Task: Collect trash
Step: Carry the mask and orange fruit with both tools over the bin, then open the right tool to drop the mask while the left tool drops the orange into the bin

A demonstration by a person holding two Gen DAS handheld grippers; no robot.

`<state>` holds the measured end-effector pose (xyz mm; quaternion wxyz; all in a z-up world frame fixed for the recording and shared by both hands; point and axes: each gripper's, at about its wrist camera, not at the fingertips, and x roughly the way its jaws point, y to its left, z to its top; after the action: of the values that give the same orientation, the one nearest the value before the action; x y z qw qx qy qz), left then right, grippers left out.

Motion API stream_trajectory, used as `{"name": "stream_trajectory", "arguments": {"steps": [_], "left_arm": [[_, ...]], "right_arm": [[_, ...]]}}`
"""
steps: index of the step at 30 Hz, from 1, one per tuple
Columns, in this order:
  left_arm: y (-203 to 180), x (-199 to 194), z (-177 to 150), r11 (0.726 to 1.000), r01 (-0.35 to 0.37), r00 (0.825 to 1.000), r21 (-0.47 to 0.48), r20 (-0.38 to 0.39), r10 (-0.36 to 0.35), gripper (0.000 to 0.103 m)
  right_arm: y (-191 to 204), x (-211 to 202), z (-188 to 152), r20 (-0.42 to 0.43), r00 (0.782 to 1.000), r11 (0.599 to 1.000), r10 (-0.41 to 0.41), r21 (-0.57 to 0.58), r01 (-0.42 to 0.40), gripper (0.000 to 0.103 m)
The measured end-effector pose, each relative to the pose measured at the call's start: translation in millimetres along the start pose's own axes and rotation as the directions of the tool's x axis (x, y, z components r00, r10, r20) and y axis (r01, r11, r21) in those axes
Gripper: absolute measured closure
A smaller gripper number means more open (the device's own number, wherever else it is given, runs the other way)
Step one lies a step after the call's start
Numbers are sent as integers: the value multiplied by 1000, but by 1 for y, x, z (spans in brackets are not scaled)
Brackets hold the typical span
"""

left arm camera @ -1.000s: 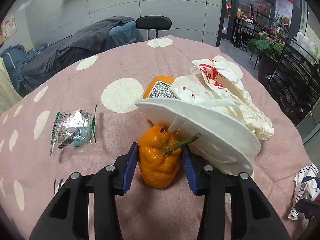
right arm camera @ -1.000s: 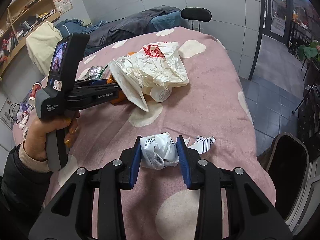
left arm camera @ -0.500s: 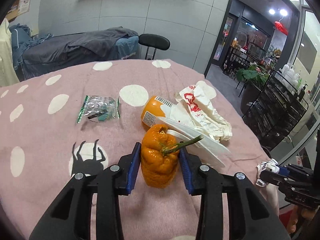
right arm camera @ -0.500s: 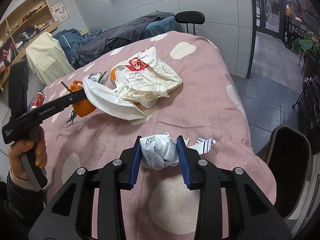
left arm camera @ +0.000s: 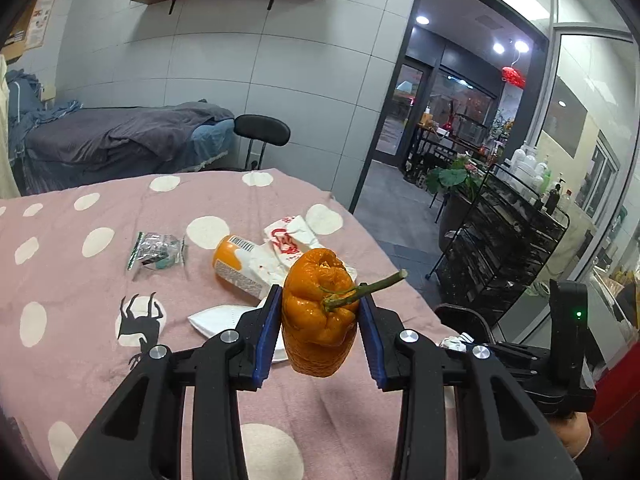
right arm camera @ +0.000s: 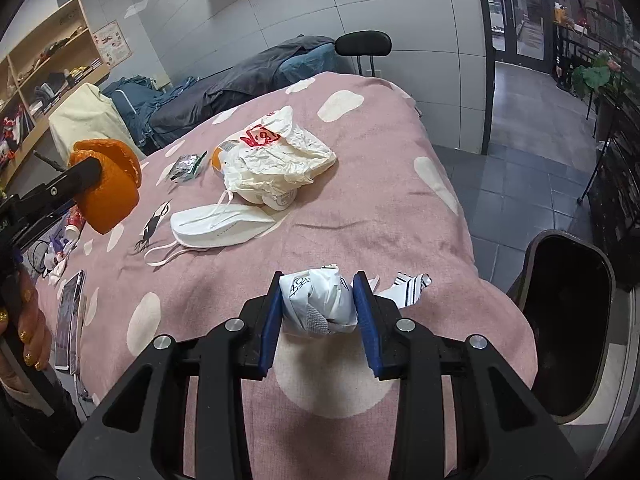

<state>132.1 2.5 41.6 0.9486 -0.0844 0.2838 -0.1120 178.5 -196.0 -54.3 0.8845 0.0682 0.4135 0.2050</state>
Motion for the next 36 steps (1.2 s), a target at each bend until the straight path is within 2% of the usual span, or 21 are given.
{"name": "stream_trajectory", "arguments": {"steps": [4, 6, 11, 17, 22, 30, 36], "left_arm": [[-9, 1, 2, 998, 62, 998, -8, 4, -62, 66], [-13, 5, 4, 994, 108, 994, -18, -9, -108, 66], [-30, 14, 2, 985, 173, 985, -4, -20, -173, 66], [-74, 35, -4, 965, 258, 965, 47, -59, -255, 66], [-107, 52, -9, 947, 307, 949, 98, -105, -297, 66], [-151, 78, -17, 915, 367, 924, 167, -177, -339, 66], [-181, 92, -20, 896, 394, 912, 206, -209, -353, 66]], "right_arm": [[-9, -10, -4, 17, 1000, 1000, -14, 22, 13, 68], [-15, -16, -7, 27, 999, 999, -22, 37, 21, 68], [-39, -26, -16, 47, 998, 995, -53, 92, 48, 68], [-78, -39, -23, 71, 986, 977, -149, 166, 135, 68], [-124, -48, -30, 74, 968, 943, -240, 254, 214, 68], [-185, -38, -47, 9, 925, 874, -380, 331, 356, 68], [-222, -8, -63, -65, 913, 840, -403, 370, 398, 68]]}}
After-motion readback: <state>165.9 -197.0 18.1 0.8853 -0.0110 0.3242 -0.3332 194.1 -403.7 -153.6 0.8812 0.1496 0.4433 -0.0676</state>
